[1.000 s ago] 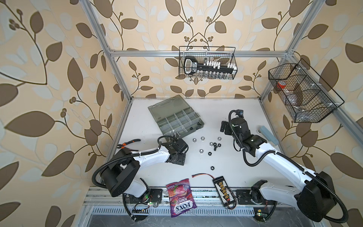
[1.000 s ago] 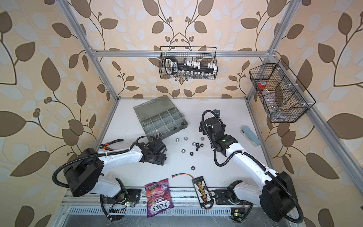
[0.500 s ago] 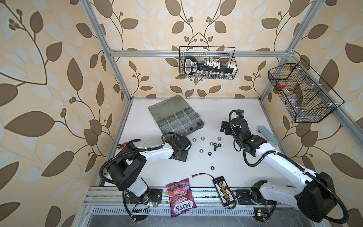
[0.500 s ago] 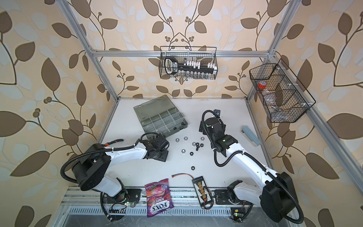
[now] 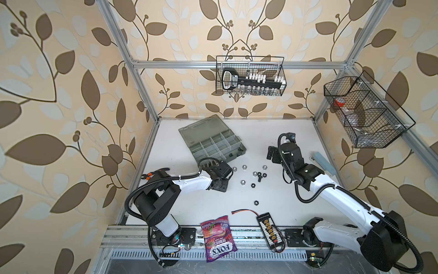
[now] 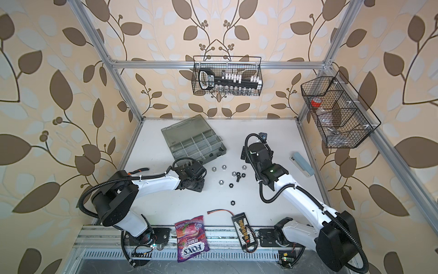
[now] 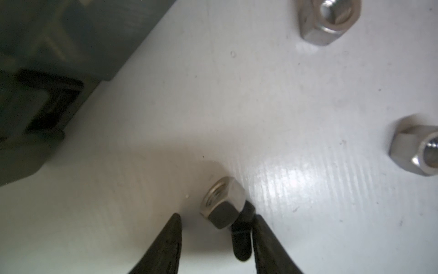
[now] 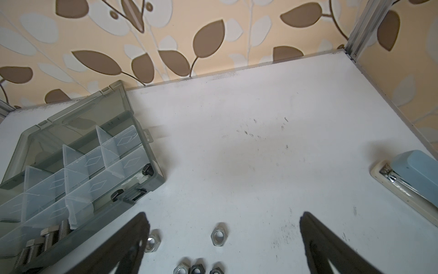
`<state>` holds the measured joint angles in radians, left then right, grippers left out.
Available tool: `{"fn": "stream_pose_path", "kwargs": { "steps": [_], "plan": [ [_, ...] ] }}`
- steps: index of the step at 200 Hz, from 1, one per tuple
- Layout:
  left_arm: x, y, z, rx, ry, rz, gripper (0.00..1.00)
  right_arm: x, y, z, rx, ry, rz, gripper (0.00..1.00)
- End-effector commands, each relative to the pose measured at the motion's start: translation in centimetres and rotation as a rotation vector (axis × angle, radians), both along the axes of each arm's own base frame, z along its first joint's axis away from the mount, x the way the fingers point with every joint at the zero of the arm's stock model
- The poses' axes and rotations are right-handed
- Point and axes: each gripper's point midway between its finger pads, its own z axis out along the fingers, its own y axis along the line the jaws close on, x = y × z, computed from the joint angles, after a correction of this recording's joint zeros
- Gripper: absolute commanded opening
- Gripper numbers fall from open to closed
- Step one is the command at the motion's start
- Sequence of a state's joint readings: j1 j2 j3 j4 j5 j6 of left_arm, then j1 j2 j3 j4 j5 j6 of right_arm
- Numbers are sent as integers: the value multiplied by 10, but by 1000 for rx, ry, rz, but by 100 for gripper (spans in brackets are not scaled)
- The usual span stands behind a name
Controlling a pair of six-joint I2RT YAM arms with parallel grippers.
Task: Sort the screws and nuts into containers
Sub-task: Pick up the screw at the center of the table.
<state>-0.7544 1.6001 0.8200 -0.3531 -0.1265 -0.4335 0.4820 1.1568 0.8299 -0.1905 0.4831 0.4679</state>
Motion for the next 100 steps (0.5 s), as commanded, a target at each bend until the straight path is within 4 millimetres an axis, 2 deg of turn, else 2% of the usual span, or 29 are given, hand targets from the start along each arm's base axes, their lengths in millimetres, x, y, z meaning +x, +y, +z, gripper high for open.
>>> {"fn": "stream_pose_path", "kwargs": {
  "steps": [1, 68, 82, 100],
  "plan": [
    [-15, -6, -12, -10, 75, -17, 44, -4, -6, -5, -13, 11, -20, 100],
    [-29, -2, -18, -12, 109, 13, 33, -4, -5, -5, -7, 12, -20, 100],
    [-33, 2, -20, -9, 117, 24, 28, -4, -6, -6, -5, 12, -21, 100],
    [-36, 6, -21, 1, 119, 33, 28, -4, -5, -6, -5, 13, -20, 99]
  ]
}}
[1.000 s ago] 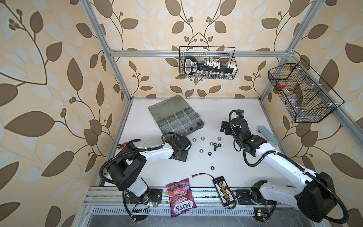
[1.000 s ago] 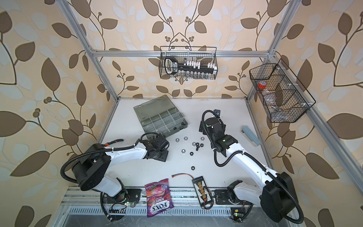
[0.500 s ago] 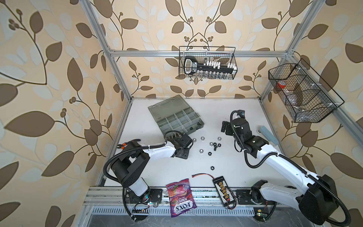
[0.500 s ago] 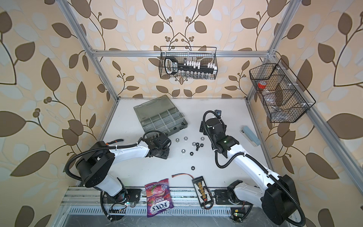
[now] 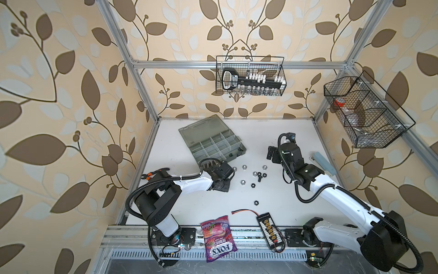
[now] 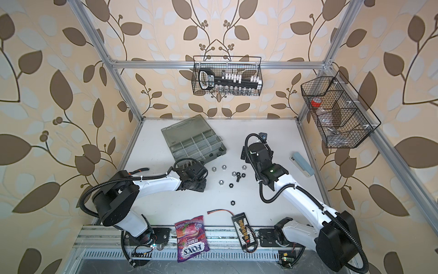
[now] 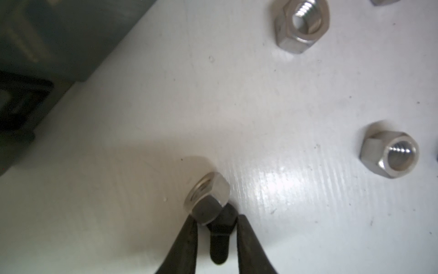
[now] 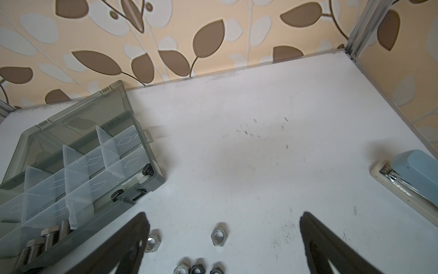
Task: Sort the screws and nuts into containers
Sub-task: Pick up the screw at the center of the table.
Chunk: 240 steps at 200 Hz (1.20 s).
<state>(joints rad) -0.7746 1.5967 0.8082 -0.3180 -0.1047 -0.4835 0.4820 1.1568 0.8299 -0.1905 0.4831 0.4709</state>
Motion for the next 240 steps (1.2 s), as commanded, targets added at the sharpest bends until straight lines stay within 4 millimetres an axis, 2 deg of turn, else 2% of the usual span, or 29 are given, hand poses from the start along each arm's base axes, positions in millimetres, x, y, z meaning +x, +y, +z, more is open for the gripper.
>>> {"fn": "stream_pose_path", "kwargs": {
  "steps": [1, 37, 74, 134, 150, 159, 194, 240],
  "plan": [
    [-32, 17, -21, 51, 117, 12, 28, -4, -5, -6, -8, 13, -19, 100],
    [-36, 22, -20, 62, 118, 23, 27, -5, -5, -6, -6, 13, -18, 100],
    [-37, 21, -21, 60, 122, 19, 18, -5, -4, -5, 2, 12, -12, 100],
    [-33, 17, -24, 64, 124, 10, 17, -6, -5, 0, 9, -2, -14, 100],
    [-34, 18, -26, 70, 130, 12, 4, -6, -5, 0, 10, -3, -18, 100],
    [-34, 18, -26, 70, 130, 15, 0, -6, -5, 0, 9, -3, -16, 100],
    [-35, 20, -20, 59, 116, 22, 0, -5, -5, 1, 7, -5, -19, 100],
    [-32, 18, -3, 30, 71, 8, 0, -5, -5, 1, 9, -3, -18, 100]
  ]
}}
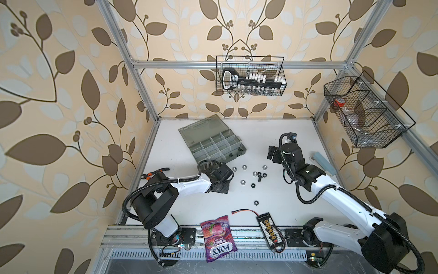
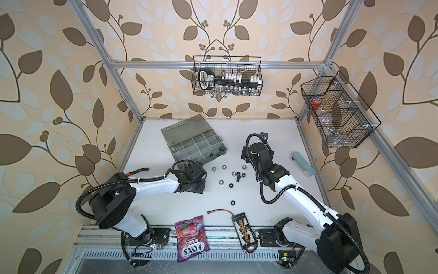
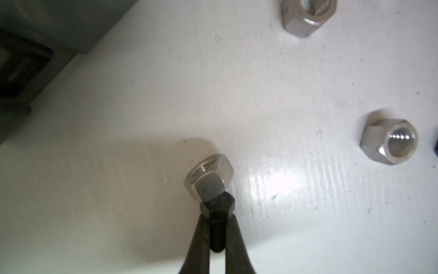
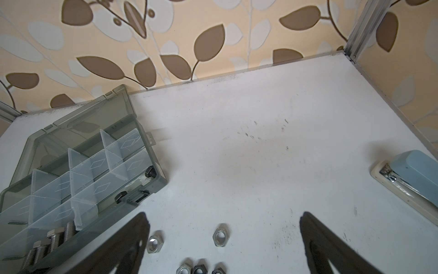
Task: Sort the screws and nuts into containers
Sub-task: Pick up the screw at the center of the table, then place the screw into the container.
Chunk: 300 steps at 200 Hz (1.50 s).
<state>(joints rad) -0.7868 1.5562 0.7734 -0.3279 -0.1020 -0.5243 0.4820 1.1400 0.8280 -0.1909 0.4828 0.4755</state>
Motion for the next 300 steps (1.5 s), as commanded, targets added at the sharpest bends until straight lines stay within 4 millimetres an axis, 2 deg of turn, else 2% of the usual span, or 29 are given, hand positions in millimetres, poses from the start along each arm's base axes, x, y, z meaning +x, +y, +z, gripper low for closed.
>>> {"fn": "stream_pose_path", "kwargs": {
  "steps": [1, 41, 65, 85, 110, 130, 158, 186, 220, 249, 300],
  "plan": [
    [-21, 13, -3, 41, 59, -19, 0, -3, -4, -4, -1, 10, -15, 100],
    [-16, 9, 19, 9, 18, -24, 0, -4, -4, -2, 1, 4, -16, 100],
    [2, -4, 42, -26, -54, -29, 0, -4, -5, -2, 4, 3, -18, 100],
    [30, -24, 74, -75, -155, -33, 0, -4, -4, -3, 9, 5, -20, 100],
    [70, -57, 102, -103, -239, -62, 0, -4, -3, -5, 12, 11, -13, 100],
    [98, -80, 116, -107, -266, -97, 0, -4, -3, -3, 8, 9, -11, 100],
    [133, -95, 124, -90, -278, -118, 0, -6, -5, -3, 4, 7, -16, 100],
    [155, -93, 128, -95, -286, -106, 0, -8, -6, -4, 6, 9, -17, 100],
    [169, -68, 120, -82, -261, -53, 0, -7, -3, -9, 8, 24, -9, 100],
    [174, -53, 111, -67, -235, -33, 0, -5, -1, -10, 17, 28, -4, 100],
    [180, -41, 96, -47, -208, -12, 0, -4, 2, -12, 24, 35, 6, 100]
  ]
}}
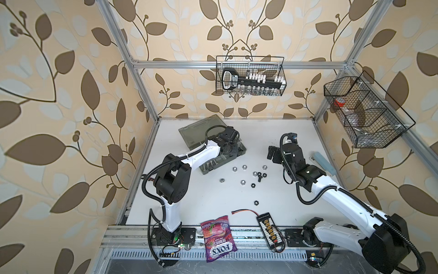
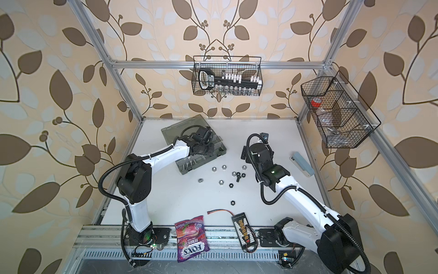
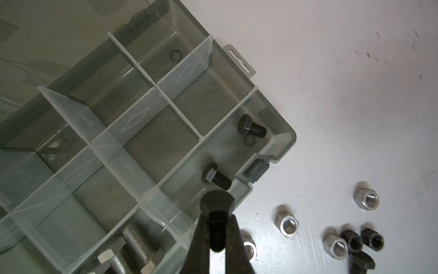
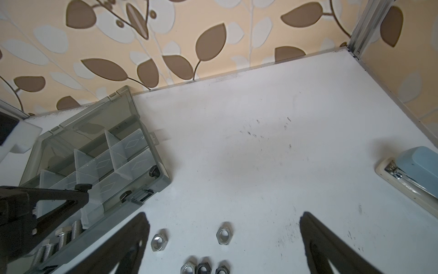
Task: Sort the screws and nuts into containers
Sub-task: Place the screw into the container.
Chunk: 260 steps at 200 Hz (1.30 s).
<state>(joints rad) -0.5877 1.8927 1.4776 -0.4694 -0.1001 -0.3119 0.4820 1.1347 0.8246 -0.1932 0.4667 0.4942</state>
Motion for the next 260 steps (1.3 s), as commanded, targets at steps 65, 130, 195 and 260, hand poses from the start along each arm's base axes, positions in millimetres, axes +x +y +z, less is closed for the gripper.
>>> {"fn": "stream_pose_path", "kwargs": {
  "steps": [65, 130, 195, 260],
  "plan": [
    [7, 5, -21, 43, 42, -7, 3, -2, 2, -11, 1, 36, 12, 100],
    [8, 10, -28, 76, 49, 3, 11, -1, 4, -15, -1, 51, 21, 100],
    [5, 9, -4, 29, 11, 5, 29, -7, 6, -21, 8, 65, 43, 100],
    [-14, 21, 38, -47, -71, 38, 45, -26, 6, -39, 9, 125, 74, 100]
  ]
}}
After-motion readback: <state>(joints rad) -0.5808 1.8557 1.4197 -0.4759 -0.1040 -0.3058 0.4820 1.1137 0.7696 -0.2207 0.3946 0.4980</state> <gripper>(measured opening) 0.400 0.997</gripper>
